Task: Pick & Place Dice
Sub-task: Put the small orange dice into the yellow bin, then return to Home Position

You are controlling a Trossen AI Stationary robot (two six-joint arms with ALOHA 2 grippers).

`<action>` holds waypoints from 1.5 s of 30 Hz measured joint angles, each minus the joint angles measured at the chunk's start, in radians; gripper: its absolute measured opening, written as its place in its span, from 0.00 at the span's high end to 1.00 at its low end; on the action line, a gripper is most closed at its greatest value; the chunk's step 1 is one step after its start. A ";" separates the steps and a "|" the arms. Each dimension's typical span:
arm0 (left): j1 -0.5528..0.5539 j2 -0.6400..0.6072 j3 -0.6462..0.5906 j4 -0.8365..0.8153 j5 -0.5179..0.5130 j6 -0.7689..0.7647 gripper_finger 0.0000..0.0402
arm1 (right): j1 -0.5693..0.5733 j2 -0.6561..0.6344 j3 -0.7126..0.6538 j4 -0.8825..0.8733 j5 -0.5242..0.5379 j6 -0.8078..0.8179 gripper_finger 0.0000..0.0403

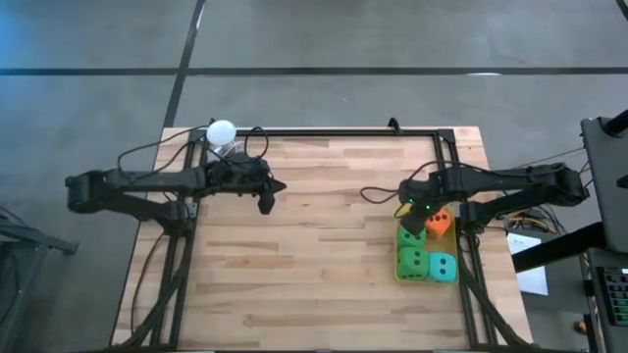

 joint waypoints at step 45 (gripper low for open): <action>-0.013 0.214 0.145 -0.037 0.006 0.038 0.94 | -0.001 0.040 0.002 -0.012 0.048 0.015 0.55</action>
